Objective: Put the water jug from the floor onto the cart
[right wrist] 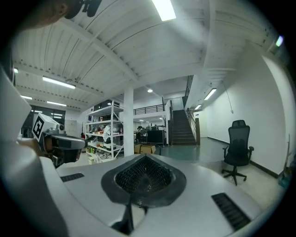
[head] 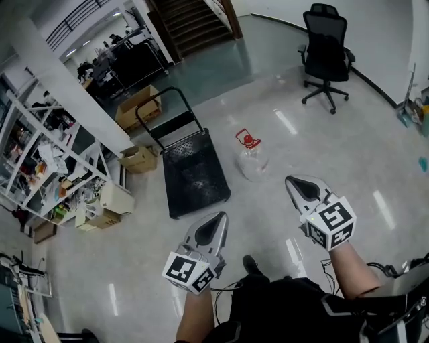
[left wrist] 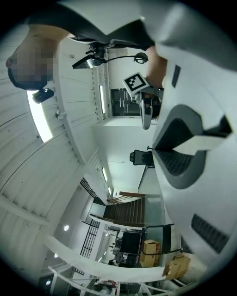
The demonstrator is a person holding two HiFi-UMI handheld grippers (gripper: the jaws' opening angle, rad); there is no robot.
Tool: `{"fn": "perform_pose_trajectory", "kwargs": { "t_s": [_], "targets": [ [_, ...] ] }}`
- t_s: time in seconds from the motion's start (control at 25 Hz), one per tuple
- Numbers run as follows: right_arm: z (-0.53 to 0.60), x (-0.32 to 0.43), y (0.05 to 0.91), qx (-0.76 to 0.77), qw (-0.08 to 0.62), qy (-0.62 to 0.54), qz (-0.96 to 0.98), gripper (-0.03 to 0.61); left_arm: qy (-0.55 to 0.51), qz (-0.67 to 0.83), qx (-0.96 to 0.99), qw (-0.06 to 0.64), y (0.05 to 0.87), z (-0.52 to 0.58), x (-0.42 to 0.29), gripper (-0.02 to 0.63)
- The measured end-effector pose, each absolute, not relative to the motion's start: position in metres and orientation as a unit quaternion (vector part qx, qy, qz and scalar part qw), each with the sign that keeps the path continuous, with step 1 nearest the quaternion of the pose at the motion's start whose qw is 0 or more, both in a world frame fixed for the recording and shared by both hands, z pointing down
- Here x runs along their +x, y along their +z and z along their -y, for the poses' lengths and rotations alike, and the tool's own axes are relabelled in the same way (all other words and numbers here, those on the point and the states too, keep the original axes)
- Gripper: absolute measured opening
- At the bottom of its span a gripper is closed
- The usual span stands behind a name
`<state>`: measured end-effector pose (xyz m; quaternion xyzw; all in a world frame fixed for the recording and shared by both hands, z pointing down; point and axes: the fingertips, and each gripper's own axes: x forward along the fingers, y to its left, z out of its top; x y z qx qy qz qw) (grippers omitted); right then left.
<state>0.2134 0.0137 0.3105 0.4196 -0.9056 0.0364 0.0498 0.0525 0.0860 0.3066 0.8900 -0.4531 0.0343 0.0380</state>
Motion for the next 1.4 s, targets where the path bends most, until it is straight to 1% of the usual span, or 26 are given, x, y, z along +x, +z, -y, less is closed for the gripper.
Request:
{"fn": "perform_pose_trajectory", "kwargs": {
  "t_s": [0.16,0.28,0.52,0.72,0.88,1.08,1.4],
  "targets": [
    [0.036,0.189,0.313,0.430,0.055,0.031,0.901,0.002,0.029,0.425,0.904,0.032,0.309,-0.040,0.034,-0.002],
    [0.075,0.162,0.310,0.447,0.056,0.033,0.892,0.002,0.031,0.405,0.913,0.025,0.308,-0.001,0.006,0.000],
    [0.149,0.109,0.300,0.459,0.060,0.028,0.886,0.002,0.020,0.383,0.923,0.032,0.309,0.081,-0.047,-0.002],
    [0.194,0.079,0.304,0.468,0.069,0.025,0.881,0.002,0.018,0.361,0.931,0.042,0.320,0.132,-0.072,0.000],
    [0.224,0.067,0.311,0.472,0.079,0.029,0.878,0.002,0.018,0.359,0.932,0.053,0.331,0.166,-0.083,0.000],
    [0.275,0.063,0.316,0.468,0.069,0.039,0.880,0.002,0.016,0.368,0.928,0.062,0.337,0.219,-0.088,0.000],
    [0.406,0.065,0.328,0.448,0.048,0.053,0.891,0.002,0.033,0.408,0.911,0.055,0.338,0.343,-0.093,-0.001]
  ]
}}
